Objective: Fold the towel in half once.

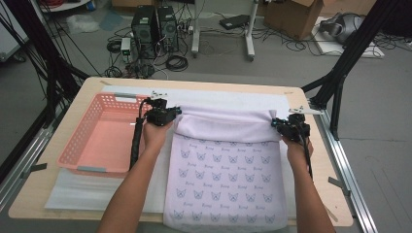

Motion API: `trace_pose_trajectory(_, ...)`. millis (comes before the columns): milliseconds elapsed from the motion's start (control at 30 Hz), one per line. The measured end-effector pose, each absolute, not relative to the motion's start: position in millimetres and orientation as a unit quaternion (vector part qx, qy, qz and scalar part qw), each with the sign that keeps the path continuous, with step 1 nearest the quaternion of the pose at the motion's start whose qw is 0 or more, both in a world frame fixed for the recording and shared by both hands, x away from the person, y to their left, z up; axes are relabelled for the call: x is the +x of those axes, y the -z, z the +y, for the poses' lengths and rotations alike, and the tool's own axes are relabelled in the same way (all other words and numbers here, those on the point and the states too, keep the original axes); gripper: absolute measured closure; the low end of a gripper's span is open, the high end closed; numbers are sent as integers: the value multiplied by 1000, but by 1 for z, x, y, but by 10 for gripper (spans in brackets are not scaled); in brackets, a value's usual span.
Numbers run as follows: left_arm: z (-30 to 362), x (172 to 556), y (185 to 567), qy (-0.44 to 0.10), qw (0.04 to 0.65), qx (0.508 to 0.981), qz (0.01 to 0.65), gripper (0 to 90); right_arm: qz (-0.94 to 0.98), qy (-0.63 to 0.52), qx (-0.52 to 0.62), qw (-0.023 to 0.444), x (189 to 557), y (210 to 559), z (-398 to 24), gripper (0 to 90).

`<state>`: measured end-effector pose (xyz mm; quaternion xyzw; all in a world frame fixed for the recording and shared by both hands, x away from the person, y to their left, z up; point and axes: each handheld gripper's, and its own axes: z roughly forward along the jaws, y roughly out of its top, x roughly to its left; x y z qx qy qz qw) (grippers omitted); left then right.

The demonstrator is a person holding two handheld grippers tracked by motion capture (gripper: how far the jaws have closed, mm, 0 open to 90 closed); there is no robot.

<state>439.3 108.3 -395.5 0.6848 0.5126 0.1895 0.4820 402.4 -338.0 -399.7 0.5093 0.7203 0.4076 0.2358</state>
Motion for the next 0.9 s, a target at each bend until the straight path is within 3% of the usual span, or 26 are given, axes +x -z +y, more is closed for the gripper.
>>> trace_pose_trajectory(267,109,450,394,-204,465,701,500,840,722,-399,508,248,421,401,-329,825)
trace_pose_trajectory(333,109,449,394,-209,464,700,500,747,723,-394,509,250,422,403,-327,799)
trace_pose_trajectory(400,110,447,393,-194,468,697,507,567,718,-395,516,251,422,403,-328,649)
trace_pose_trajectory(467,109,444,391,-190,465,708,496,550,713,-399,521,249,421,403,-329,598)
trace_pose_trajectory(633,102,436,391,-183,475,713,482,515,715,-405,518,236,418,399,-331,579)
trace_pose_trajectory(900,95,434,416,-146,423,752,483,472,724,-393,528,204,412,409,-339,585)
